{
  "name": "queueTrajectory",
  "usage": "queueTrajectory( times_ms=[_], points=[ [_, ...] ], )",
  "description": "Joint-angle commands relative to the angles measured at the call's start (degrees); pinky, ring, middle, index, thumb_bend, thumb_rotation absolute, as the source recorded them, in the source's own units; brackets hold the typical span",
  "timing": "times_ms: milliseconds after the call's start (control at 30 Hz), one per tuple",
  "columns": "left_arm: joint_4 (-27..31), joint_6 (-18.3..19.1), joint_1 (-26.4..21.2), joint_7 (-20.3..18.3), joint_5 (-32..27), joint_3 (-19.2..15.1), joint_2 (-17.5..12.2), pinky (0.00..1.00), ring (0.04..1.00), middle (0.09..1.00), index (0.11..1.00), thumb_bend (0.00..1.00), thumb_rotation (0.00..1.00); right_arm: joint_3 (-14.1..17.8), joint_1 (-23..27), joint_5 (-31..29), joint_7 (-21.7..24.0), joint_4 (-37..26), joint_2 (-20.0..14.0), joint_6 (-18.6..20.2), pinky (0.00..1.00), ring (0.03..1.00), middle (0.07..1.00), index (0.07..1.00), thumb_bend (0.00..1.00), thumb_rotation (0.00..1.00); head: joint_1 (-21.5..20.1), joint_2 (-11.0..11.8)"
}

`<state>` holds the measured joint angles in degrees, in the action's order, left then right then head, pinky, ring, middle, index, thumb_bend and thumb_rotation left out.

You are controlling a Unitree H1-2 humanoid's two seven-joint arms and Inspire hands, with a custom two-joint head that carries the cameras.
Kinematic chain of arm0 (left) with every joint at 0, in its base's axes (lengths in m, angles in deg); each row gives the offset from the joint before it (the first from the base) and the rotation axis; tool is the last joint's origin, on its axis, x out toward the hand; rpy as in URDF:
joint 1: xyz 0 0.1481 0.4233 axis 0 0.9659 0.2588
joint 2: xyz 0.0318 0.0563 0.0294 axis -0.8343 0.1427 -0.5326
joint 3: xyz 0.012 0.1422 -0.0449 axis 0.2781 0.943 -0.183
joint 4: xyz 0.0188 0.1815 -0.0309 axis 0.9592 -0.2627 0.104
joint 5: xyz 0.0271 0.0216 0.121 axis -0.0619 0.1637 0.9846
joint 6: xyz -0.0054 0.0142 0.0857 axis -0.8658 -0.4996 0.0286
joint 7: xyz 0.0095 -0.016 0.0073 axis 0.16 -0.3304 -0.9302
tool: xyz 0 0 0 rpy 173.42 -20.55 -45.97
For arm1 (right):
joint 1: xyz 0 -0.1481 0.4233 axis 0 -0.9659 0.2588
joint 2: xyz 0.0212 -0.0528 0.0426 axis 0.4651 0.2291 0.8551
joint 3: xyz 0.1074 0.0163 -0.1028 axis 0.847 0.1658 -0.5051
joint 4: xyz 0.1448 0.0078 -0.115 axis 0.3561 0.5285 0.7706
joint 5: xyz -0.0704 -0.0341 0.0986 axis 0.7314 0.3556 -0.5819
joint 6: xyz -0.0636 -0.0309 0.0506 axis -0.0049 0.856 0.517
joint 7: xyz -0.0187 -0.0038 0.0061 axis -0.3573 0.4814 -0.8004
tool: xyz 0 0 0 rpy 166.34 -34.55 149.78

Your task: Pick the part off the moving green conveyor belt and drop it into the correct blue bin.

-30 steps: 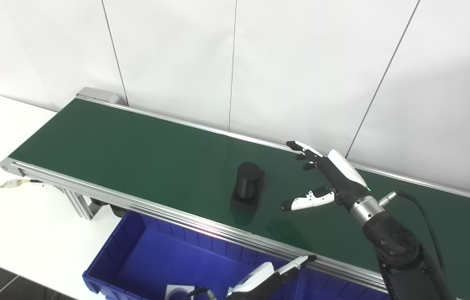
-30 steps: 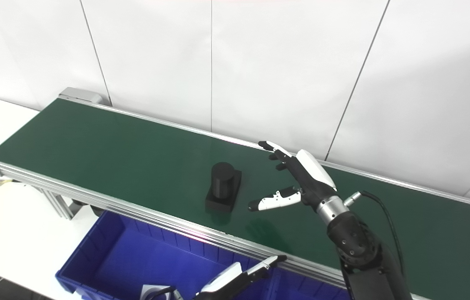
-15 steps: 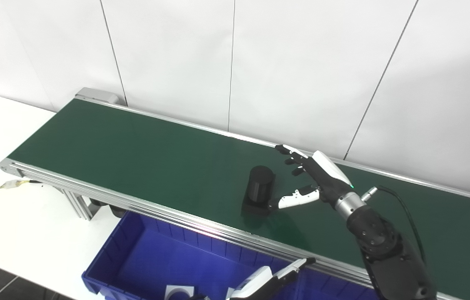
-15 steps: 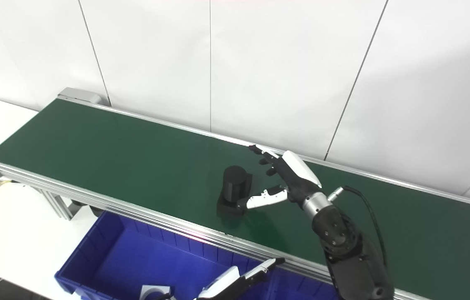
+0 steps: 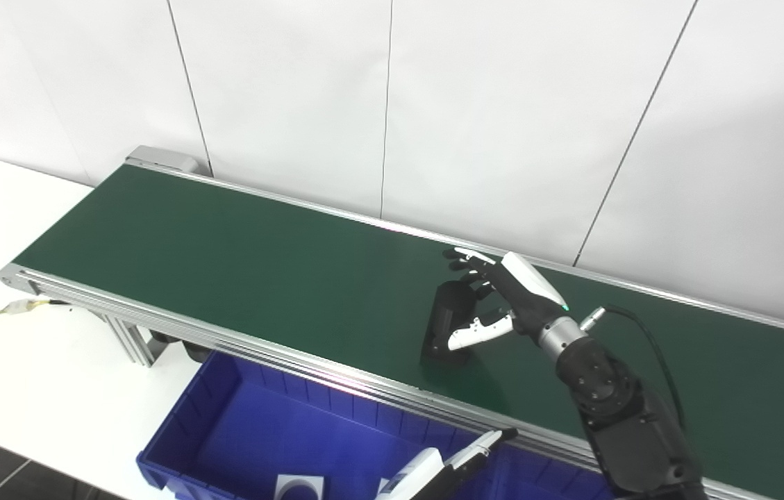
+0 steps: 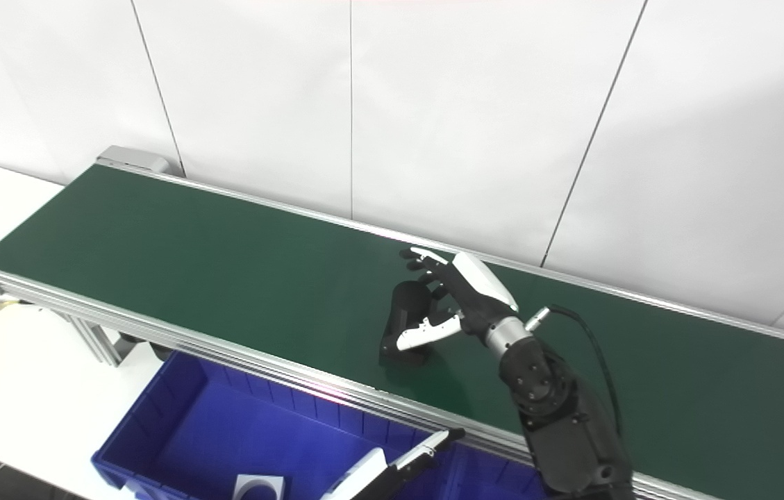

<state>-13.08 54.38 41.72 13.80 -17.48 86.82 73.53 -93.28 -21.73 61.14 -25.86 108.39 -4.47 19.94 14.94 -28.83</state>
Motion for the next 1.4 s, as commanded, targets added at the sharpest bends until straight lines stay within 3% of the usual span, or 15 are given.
queueTrajectory(
  times_ms=[0,133,233,267,333,367,433,467,500,600,833,1000,1167,1367],
  points=[
    [2.1,-2.1,0.0,1.3,-0.2,0.1,0.3,0.86,0.954,0.994,0.991,0.91,0.48,0.0,2.9,0.7,-2.0,-0.3,1.0,1.3,0.62,0.714,0.793,0.865,0.87,0.15,-0.2,-0.2],
    [2.5,-2.0,0.2,1.2,-0.2,0.2,0.4,0.85,0.952,0.995,0.991,0.91,0.46,-0.6,3.0,1.9,-2.7,1.5,1.1,2.0,0.56,0.655,0.783,0.818,0.79,0.03,0.2,-0.5],
    [2.9,-1.6,0.4,0.9,-0.6,0.2,0.6,0.85,0.947,0.993,0.989,0.92,0.47,-1.6,3.0,4.0,-4.2,3.1,0.9,2.3,0.51,0.59,0.749,0.771,0.74,0.0,0.2,-0.7],
    [3.0,-1.7,0.4,0.8,-0.8,0.2,0.6,0.85,0.949,0.993,0.988,0.91,0.48,-2.0,3.0,4.8,-4.6,3.5,0.7,2.3,0.5,0.528,0.715,0.742,0.63,0.0,0.2,-0.7],
    [2.9,-1.8,0.4,0.9,-0.9,0.3,0.7,0.85,0.95,0.99,0.988,0.91,0.49,-2.6,2.9,5.9,-5.3,4.0,0.3,3.0,0.51,0.471,0.655,0.688,0.53,0.0,0.1,-0.9],
    [3.0,-1.8,0.4,0.9,-0.9,0.3,0.7,0.85,0.949,0.99,0.988,0.91,0.49,-2.9,2.8,6.5,-5.9,4.4,0.1,2.8,0.51,0.47,0.653,0.686,0.52,0.0,0.1,-0.9],
    [3.1,-1.8,0.4,0.7,-1.2,0.2,0.7,0.85,0.95,0.991,0.988,0.91,0.49,-3.5,2.7,7.4,-6.9,4.8,-0.4,3.1,0.5,0.432,0.561,0.629,0.52,0.0,0.0,-1.1],
    [3.0,-1.9,0.4,0.6,-1.6,0.2,0.8,0.86,0.952,0.992,0.987,0.91,0.48,-3.6,2.6,8.0,-7.2,4.8,-0.6,3.7,0.5,0.419,0.526,0.567,0.52,0.0,0.0,-1.1],
    [2.9,-2.0,0.4,0.5,-1.8,0.2,0.8,0.86,0.952,0.992,0.987,0.91,0.48,-3.9,2.5,8.4,-7.2,4.6,-0.8,4.5,0.45,0.406,0.51,0.548,0.52,0.0,0.1,-1.1],
    [3.0,-1.8,0.3,0.5,-1.8,0.3,0.7,0.87,0.954,0.994,0.988,0.91,0.48,-4.1,2.2,9.3,-6.7,4.0,-1.1,6.9,0.38,0.43,0.536,0.488,0.51,0.0,0.2,-1.2],
    [2.6,-2.4,0.1,0.9,-1.8,0.4,0.6,0.87,0.957,0.993,0.988,0.91,0.5,-4.0,1.0,9.9,-7.6,2.5,-1.6,8.6,0.38,0.446,0.551,0.459,0.51,0.0,0.3,-1.3],
    [3.0,-1.7,0.1,0.7,-1.7,0.2,0.7,0.86,0.95,0.991,0.986,0.91,0.49,-2.0,-0.8,8.6,-13.0,1.5,-1.3,5.9,0.34,0.465,0.558,0.459,0.5,0.0,0.1,-1.3],
    [2.6,-2.1,-0.2,0.8,-2.2,0.0,0.5,0.87,0.949,0.988,0.984,0.9,0.45,0.5,-2.5,6.8,-18.6,-1.1,-0.8,3.4,0.28,0.421,0.526,0.52,0.49,0.0,-0.1,-1.2],
    [2.1,-2.3,-0.6,0.4,-3.3,-0.4,0.1,0.86,0.944,0.989,0.983,0.9,0.45,3.0,-4.1,6.0,-22.2,-6.1,-0.6,3.3,0.26,0.385,0.479,0.552,0.48,0.0,-1.1,-1.1]
  ],
)
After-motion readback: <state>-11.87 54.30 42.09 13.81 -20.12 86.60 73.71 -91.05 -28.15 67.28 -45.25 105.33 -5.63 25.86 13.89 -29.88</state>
